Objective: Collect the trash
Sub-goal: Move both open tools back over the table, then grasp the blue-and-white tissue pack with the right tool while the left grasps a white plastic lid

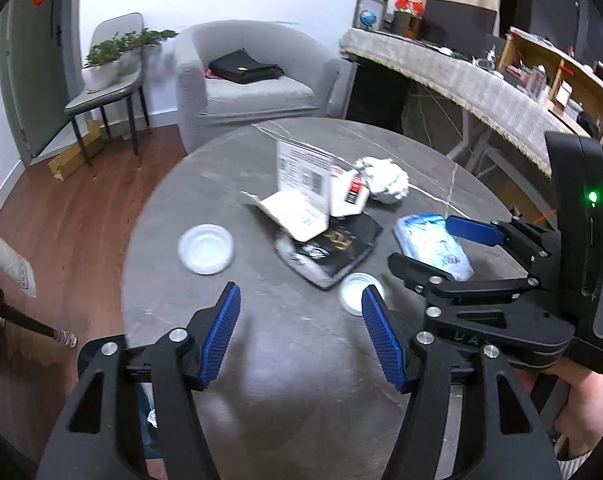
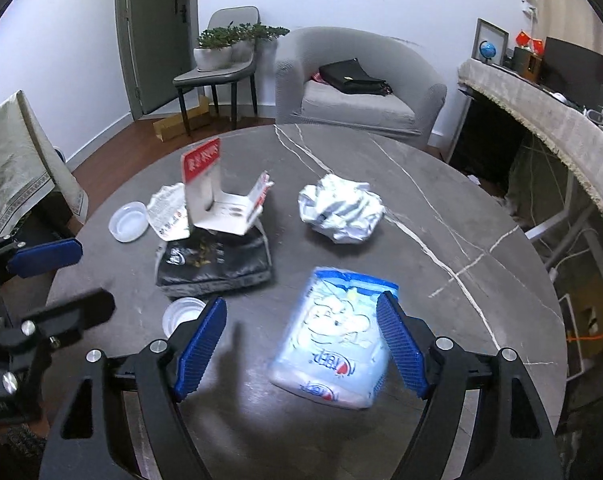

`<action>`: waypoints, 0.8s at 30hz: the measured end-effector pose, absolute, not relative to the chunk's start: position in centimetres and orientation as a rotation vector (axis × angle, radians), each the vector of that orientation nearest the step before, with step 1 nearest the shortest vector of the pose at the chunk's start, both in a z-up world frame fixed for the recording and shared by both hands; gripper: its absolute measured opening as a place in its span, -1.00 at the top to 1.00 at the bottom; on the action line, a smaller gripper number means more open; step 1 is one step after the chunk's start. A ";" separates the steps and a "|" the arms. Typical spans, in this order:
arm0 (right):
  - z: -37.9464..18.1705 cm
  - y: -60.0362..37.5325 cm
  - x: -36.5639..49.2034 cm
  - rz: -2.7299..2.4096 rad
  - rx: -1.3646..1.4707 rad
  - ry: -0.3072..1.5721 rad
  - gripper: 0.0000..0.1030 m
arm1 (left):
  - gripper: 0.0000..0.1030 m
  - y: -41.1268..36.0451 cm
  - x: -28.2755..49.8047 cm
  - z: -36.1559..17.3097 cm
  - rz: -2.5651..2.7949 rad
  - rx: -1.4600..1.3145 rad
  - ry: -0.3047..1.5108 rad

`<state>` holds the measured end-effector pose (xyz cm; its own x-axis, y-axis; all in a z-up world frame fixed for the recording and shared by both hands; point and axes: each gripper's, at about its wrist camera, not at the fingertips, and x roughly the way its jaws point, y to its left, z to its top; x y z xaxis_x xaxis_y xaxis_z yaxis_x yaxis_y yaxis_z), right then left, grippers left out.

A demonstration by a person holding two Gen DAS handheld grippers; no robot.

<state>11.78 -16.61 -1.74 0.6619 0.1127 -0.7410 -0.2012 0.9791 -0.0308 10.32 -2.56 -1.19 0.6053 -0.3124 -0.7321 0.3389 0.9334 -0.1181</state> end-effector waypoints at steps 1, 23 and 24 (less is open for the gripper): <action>-1.9 -16.7 11.8 0.173 -0.115 0.835 -0.52 | -0.28 -3.0 10.4 -1.4 -0.382 0.040 0.846; -2.5 -20.7 11.9 0.199 -0.067 0.879 0.03 | -0.06 -8.4 11.0 -3.9 -0.421 0.131 0.918; -2.3 -20.9 11.8 0.202 -0.063 0.873 0.03 | -0.06 -8.4 11.0 -3.9 -0.416 0.128 0.917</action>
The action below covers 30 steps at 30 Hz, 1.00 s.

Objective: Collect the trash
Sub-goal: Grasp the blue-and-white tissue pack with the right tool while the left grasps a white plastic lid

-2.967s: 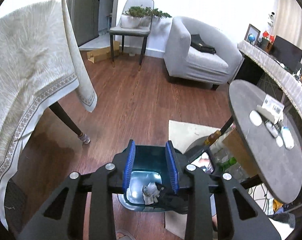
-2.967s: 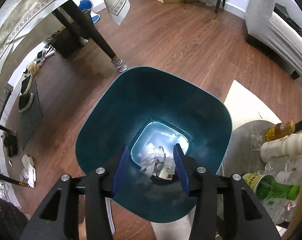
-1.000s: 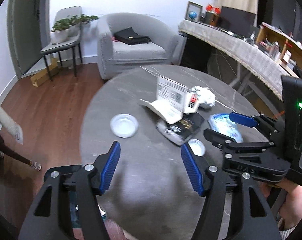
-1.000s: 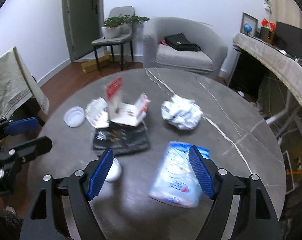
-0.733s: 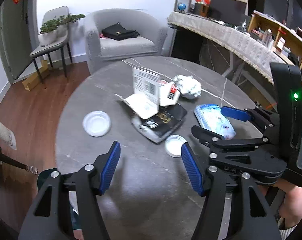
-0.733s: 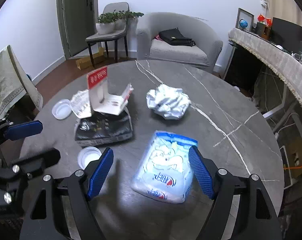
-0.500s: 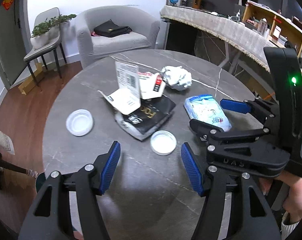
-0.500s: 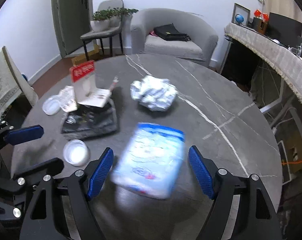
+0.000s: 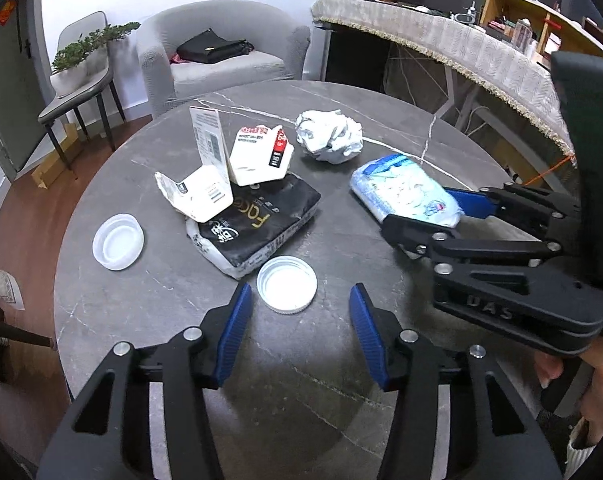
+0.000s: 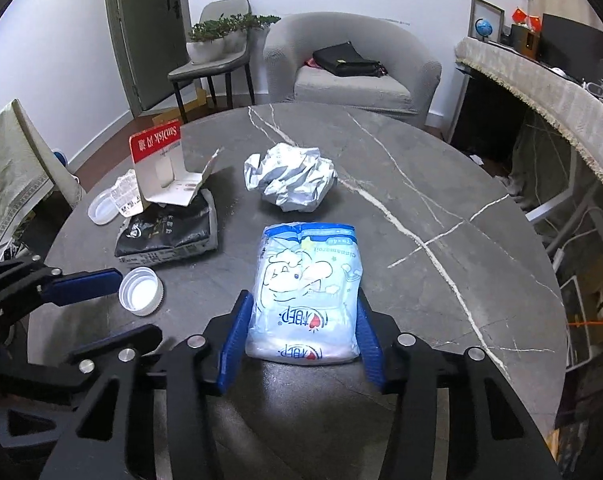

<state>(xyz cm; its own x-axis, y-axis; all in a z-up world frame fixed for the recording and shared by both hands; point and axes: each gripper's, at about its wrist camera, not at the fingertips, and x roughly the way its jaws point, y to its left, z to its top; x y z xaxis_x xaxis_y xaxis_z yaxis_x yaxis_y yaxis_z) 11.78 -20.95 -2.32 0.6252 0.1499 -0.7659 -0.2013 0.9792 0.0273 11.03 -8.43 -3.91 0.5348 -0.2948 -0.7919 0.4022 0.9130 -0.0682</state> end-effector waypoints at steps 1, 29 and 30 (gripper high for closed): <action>-2.2 -21.0 11.7 0.202 -0.060 0.867 0.03 | -0.06 -8.4 11.2 -3.9 -0.411 0.123 0.917; 1.8 -19.0 10.7 0.357 0.023 0.726 0.03 | 0.37 -5.0 10.4 -2.7 -0.369 0.150 0.873; 2.0 -18.6 10.9 0.364 0.026 0.725 0.03 | 0.37 -4.5 10.3 -2.5 -0.364 0.148 0.868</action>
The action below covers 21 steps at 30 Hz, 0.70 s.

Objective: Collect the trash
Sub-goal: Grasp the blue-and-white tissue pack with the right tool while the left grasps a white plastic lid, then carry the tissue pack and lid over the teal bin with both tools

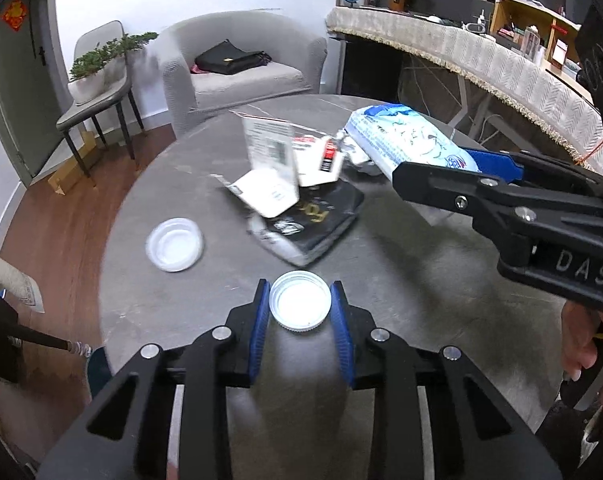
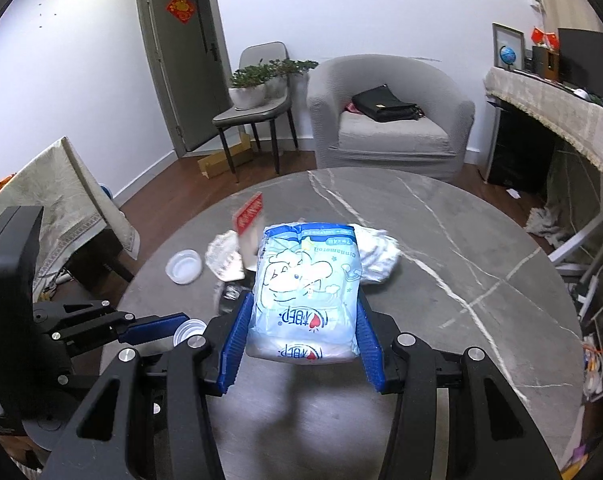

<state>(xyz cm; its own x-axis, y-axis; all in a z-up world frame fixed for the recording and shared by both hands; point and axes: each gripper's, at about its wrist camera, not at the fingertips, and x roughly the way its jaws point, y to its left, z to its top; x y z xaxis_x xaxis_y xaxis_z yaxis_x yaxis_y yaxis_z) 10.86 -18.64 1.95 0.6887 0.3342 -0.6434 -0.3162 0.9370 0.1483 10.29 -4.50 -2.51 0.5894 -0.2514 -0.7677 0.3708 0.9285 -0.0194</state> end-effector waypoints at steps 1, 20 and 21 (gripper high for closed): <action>2.1 -18.2 10.9 0.374 0.030 0.723 0.03 | 0.37 -3.9 10.2 -2.3 -0.359 0.143 0.863; 3.6 -5.7 10.8 0.548 -0.032 0.667 0.03 | 0.37 8.7 9.7 -1.0 -0.175 0.020 0.827; 3.6 -5.1 10.8 0.556 -0.035 0.669 0.03 | 0.37 9.4 9.7 -1.1 -0.165 0.015 0.830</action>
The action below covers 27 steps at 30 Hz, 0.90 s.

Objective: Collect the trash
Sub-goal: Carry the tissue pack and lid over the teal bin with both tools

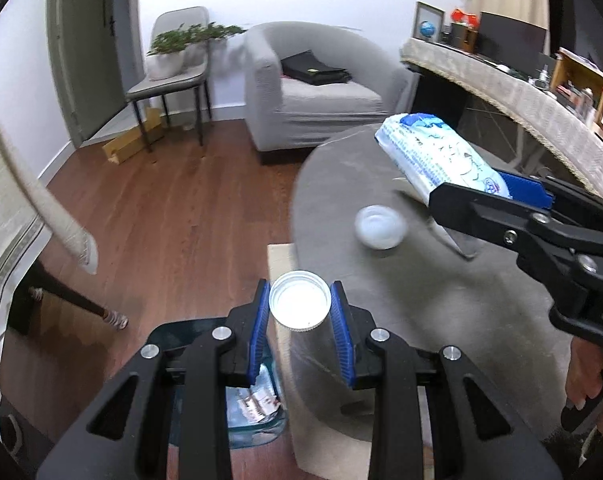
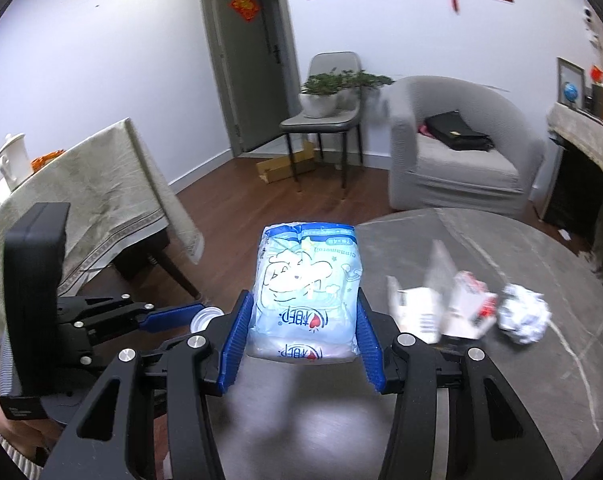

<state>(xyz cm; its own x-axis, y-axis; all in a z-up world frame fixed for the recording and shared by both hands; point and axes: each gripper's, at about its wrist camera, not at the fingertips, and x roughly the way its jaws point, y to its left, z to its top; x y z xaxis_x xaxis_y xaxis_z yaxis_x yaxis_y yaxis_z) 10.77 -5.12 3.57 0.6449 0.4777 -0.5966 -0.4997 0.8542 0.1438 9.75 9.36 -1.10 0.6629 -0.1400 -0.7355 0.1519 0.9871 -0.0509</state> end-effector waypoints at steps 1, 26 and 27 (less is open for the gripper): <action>3.5 -4.2 10.8 0.570 -0.039 0.672 0.03 | 0.37 9.9 9.8 -1.2 -0.156 0.012 0.832; -3.4 10.9 12.3 0.698 -0.114 0.843 0.03 | 0.37 23.5 8.9 -13.0 -0.014 -0.153 1.122; -3.8 11.5 12.3 0.700 -0.122 0.852 0.03 | 0.37 23.7 8.9 -13.7 -0.015 -0.158 1.137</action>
